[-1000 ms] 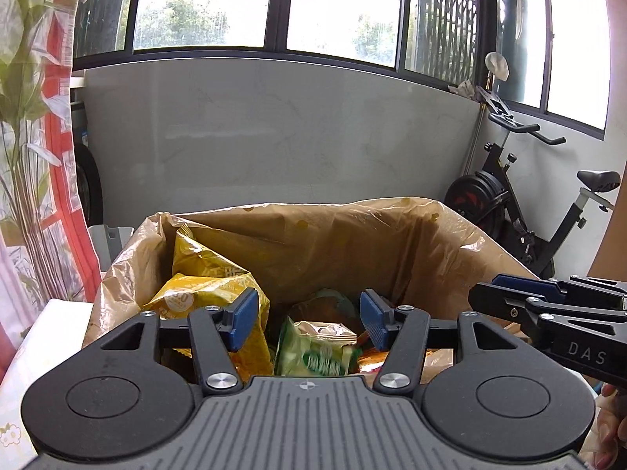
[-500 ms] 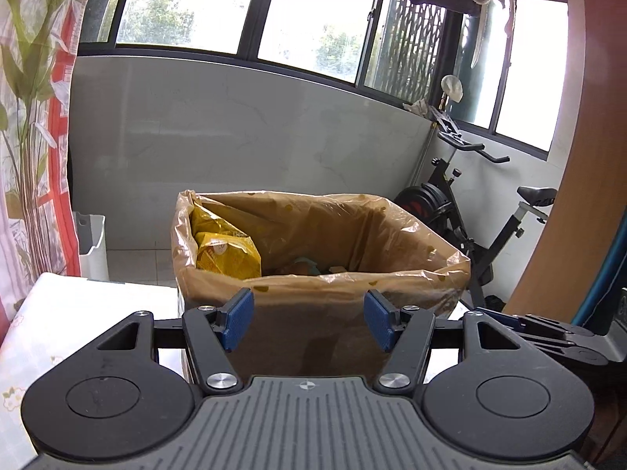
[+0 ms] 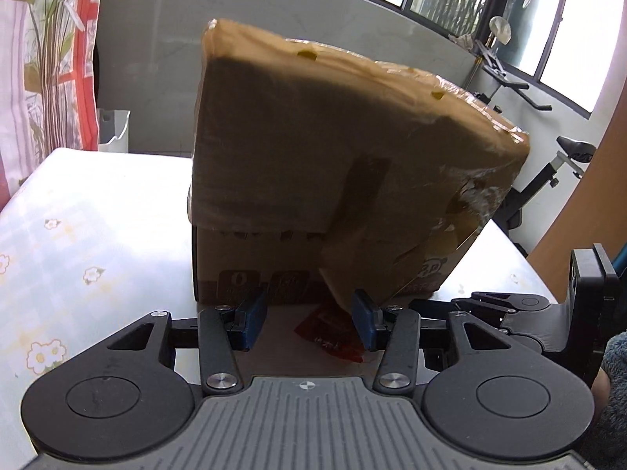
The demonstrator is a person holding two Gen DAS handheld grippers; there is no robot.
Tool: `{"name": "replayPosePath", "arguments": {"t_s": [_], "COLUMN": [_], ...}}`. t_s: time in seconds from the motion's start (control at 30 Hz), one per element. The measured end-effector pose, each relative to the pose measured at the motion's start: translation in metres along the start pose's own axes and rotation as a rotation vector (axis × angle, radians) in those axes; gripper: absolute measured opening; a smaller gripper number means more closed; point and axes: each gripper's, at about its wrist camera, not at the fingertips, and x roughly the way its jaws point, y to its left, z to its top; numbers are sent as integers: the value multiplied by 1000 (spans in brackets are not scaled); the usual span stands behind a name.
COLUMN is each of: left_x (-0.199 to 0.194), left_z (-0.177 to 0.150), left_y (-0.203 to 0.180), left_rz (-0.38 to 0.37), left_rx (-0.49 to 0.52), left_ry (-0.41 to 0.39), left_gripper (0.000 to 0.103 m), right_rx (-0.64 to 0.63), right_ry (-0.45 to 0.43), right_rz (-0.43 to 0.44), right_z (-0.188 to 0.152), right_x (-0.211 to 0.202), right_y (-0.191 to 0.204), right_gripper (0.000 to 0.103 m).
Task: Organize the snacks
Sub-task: 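Grasp the red packet with the right tool beside the cardboard box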
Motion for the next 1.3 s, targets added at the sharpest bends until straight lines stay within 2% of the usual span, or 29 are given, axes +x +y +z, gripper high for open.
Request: {"name": "replayPosePath", "arguments": {"t_s": [0.2,0.33,0.47,0.6,0.67,0.7,0.83,0.93,1.0,1.3], "left_x": [34,48,60,65,68,69,69,69,69,65], "left_z": [-15,-21,-32,-35,-35,-38,-41,-43,-42,-50], "left_y": [15,20,17,16,13,13,14,17,19,9], "left_rz": [9,-13,-35,-42,-41,-33,-32,-28,-27,-77], "left_rx": [-77,-99,-99,-91,-84,-73,-54,-59,-61,-50], "left_ry": [90,122,151,147,149,158,155,152,153,142], "left_gripper": [47,46,46,46,36,25,14,11,9,9], "right_rx": [-61,-99,-105,-133,-150,-153,-155,-146,-139,-40], "right_ry": [39,84,57,41,30,27,30,29,28,17], "right_rz": [34,55,52,40,32,32,38,64,84,113], "right_z": [7,-4,-17,-24,-27,-29,-28,-28,-28,-31], "right_x": [30,35,28,24,23,23,23,25,23,11], "right_y": [15,18,21,29,34,35,36,37,38,34], "right_gripper": [42,43,47,48,48,48,50,45,29,8]}}
